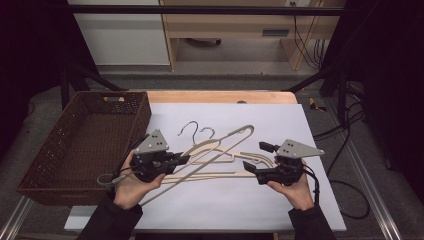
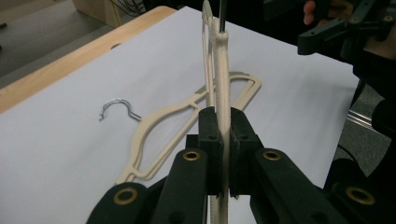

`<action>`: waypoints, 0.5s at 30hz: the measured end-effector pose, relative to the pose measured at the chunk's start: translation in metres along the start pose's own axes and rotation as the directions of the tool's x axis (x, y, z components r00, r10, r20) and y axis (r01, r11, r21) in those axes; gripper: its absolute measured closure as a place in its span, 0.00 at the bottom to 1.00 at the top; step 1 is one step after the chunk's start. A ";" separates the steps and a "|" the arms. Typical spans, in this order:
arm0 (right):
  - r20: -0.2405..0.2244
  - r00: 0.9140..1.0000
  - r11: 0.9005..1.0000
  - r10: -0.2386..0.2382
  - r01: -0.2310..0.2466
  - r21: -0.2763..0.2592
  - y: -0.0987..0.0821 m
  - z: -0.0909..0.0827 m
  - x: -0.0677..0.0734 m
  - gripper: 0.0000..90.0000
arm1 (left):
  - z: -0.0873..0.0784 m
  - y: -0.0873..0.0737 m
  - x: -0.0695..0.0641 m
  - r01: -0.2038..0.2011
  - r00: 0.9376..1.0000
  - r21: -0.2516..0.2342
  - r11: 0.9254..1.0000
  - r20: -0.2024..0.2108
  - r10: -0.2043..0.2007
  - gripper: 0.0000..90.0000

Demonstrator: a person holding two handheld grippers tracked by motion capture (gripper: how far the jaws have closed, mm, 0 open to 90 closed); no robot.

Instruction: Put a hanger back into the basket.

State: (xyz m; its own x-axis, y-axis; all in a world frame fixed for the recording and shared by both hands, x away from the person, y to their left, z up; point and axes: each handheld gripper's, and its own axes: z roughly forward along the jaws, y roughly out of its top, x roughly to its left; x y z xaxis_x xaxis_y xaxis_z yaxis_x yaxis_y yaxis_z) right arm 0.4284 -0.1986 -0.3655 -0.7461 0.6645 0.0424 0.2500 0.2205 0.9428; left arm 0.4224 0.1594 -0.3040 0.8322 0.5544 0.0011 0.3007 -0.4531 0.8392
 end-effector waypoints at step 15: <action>0.170 0.979 0.993 0.110 -0.100 -0.064 -0.019 -0.030 -0.020 0.08 | -0.054 0.024 0.048 0.037 0.997 -0.077 0.996 -0.068 -0.043 0.96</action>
State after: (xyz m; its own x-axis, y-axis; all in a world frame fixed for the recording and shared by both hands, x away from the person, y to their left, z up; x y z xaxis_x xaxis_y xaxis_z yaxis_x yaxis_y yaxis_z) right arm 0.4203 -0.2378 -0.3743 -0.5985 0.7962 0.0887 0.2834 0.1069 0.9530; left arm 0.4442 0.2129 -0.2541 0.7848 0.6197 0.0027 0.2945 -0.3768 0.8782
